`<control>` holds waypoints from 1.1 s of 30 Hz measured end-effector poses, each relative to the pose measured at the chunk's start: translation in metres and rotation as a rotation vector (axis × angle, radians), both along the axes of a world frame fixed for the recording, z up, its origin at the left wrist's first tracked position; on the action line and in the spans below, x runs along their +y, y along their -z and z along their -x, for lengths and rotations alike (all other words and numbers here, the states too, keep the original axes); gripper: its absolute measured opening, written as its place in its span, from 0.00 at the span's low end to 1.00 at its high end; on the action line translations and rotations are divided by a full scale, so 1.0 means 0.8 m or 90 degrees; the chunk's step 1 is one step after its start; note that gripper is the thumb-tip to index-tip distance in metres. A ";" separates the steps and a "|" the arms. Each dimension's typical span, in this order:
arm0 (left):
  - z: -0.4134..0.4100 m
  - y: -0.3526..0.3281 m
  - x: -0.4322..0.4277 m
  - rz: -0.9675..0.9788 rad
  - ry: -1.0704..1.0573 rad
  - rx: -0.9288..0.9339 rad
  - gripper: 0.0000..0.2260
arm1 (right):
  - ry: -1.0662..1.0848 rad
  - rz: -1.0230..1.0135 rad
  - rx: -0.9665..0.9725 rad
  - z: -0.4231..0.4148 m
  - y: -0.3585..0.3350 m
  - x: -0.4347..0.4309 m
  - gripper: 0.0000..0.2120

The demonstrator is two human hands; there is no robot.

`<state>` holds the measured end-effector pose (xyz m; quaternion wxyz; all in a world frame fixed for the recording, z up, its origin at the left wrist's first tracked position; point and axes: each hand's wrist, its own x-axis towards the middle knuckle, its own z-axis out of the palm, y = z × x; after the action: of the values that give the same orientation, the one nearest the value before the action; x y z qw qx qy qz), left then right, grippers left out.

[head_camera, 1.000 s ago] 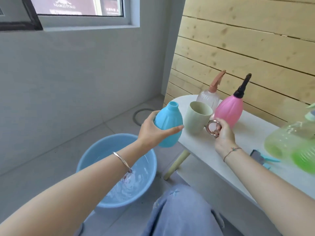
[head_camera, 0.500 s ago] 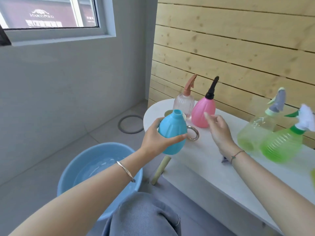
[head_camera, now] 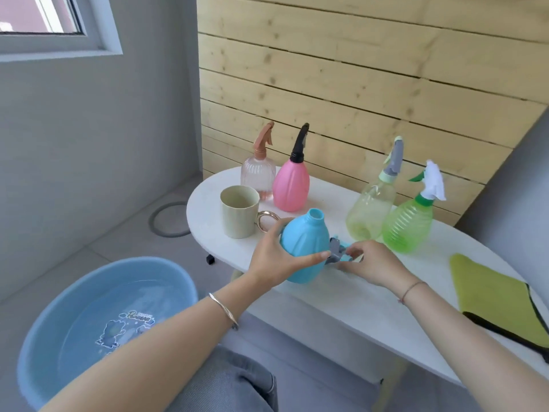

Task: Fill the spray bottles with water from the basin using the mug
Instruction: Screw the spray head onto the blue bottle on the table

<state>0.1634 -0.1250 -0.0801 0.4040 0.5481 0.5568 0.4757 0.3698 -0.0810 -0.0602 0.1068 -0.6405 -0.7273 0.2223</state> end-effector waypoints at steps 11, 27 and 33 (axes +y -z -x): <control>-0.026 0.016 0.012 0.006 -0.008 0.012 0.39 | 0.146 -0.045 0.615 -0.016 -0.044 0.002 0.06; -0.045 0.020 0.020 0.003 0.023 0.009 0.33 | 0.013 -0.172 0.787 0.021 -0.142 0.004 0.17; -0.043 0.018 0.021 0.009 0.053 0.007 0.38 | -0.064 -0.093 0.632 0.022 -0.104 -0.002 0.11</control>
<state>0.1978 -0.1085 -0.0949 0.4245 0.5706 0.5391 0.4512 0.3524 -0.0824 0.0229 0.4733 -0.4127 -0.6325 0.4534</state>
